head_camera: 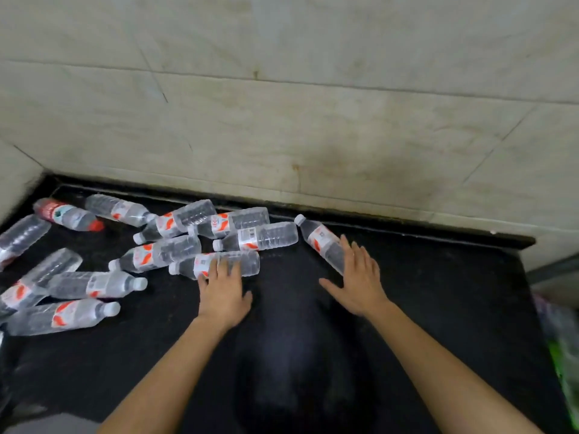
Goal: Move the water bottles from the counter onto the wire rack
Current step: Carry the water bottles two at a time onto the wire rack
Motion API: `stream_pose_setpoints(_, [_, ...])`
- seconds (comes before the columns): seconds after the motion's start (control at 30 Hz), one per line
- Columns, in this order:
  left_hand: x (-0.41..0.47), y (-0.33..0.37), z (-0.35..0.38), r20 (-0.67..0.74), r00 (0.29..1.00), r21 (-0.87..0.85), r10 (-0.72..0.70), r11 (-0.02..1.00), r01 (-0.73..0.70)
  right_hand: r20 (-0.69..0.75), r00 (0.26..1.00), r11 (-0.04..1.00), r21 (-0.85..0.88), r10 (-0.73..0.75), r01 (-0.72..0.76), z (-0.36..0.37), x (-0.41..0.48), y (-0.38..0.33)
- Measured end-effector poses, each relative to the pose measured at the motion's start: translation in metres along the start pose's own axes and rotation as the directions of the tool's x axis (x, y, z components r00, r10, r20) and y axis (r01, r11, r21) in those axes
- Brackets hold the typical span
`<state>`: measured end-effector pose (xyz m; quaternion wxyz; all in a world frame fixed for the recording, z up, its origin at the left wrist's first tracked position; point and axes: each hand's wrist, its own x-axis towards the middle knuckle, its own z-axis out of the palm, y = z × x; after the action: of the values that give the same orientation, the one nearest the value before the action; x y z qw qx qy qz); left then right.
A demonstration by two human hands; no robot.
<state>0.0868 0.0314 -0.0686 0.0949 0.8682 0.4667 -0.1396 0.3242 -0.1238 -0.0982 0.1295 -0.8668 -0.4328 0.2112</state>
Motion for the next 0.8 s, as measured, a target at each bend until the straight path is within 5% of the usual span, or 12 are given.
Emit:
stream_pose_setpoints(0.1, [0.05,-0.023,0.013,0.012,0.996,0.131,0.092,0.987,-0.093,0.019,0.995,0.994,-0.046,0.098,-0.097,0.011,0.026,0.005])
stream_pose_setpoints(0.23, [0.076,-0.04,0.055,0.063,0.995,-0.045,0.073,0.997,-0.07,0.125,0.979,0.982,-0.123,0.158,-0.143,0.031,0.042,0.015])
stream_pose_setpoints(0.6, [0.086,-0.034,0.085,-0.274,0.961,-0.197,0.023,0.977,-0.08,-0.102,0.98,0.968,-0.173,0.169,-0.185,0.053,0.052,0.026])
stream_pose_setpoints(0.8, [0.068,-0.016,0.088,-0.302,0.944,-0.164,0.133,0.968,-0.189,0.017,0.965,0.965,-0.003,0.263,-0.263,0.036,0.059,0.033])
